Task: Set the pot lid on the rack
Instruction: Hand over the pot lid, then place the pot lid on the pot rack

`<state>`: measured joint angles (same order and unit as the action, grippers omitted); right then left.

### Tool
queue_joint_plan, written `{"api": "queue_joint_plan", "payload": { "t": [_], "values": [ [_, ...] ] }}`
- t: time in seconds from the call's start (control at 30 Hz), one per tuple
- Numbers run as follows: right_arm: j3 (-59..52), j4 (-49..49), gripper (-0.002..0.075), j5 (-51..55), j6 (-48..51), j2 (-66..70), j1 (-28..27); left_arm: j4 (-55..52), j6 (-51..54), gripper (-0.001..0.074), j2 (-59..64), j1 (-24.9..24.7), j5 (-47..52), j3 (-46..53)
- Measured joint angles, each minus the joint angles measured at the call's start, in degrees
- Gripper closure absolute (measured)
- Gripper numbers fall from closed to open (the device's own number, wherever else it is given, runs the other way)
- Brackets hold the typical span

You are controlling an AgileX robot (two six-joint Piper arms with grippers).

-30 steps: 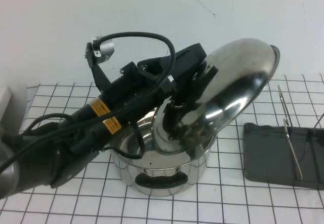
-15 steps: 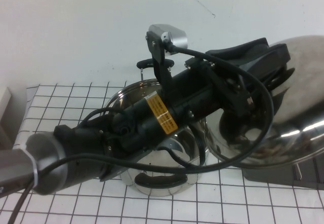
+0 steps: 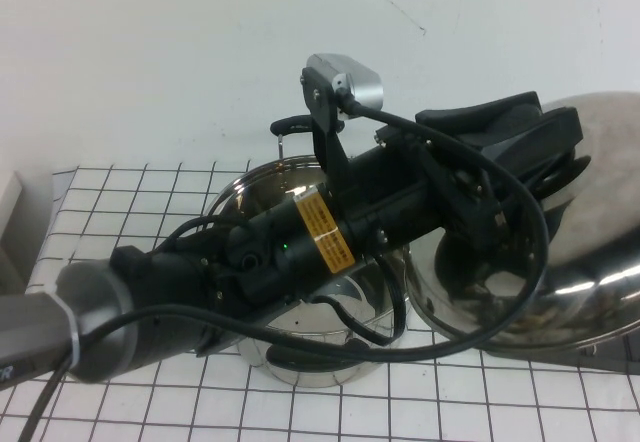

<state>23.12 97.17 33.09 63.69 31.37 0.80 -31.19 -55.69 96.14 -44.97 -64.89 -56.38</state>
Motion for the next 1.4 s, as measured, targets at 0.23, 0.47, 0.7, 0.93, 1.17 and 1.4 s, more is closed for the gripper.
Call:
{"api": "queue_joint_plan", "payload": {
  "t": [0.23, 0.47, 0.7, 0.93, 1.17, 1.4],
  "values": [
    [4.22, 0.00, 0.0270, 2.68, 2.10, 7.95, 0.00, -2.91, -0.37, 0.0418, 0.00, 0.00, -0.16, -0.23],
    [6.23, 1.23, 0.0605, 6.31, 3.95, 11.45, 0.49, -2.80, -0.60, 0.0347, 0.00, 0.07, 1.26, -0.23],
    [6.28, -0.33, 0.0694, 1.01, 12.18, 12.19, 0.37, -4.89, -1.22, 0.0197, 0.00, 0.50, 2.71, -0.27],
    [6.28, -0.23, 0.0695, -3.32, 20.31, 12.19, 0.37, -12.44, -3.68, 0.0370, -0.11, 6.56, 2.84, -0.27],
    [6.60, -0.11, 0.0695, -5.67, 23.75, 14.45, 0.37, -25.99, -10.35, 0.0708, -1.64, 12.85, -0.60, -0.27],
    [12.60, -0.11, 0.0695, -0.81, 24.21, 23.13, 0.37, -36.85, -15.98, 0.0732, -1.74, 13.51, -1.47, -0.27]
  ]
}}
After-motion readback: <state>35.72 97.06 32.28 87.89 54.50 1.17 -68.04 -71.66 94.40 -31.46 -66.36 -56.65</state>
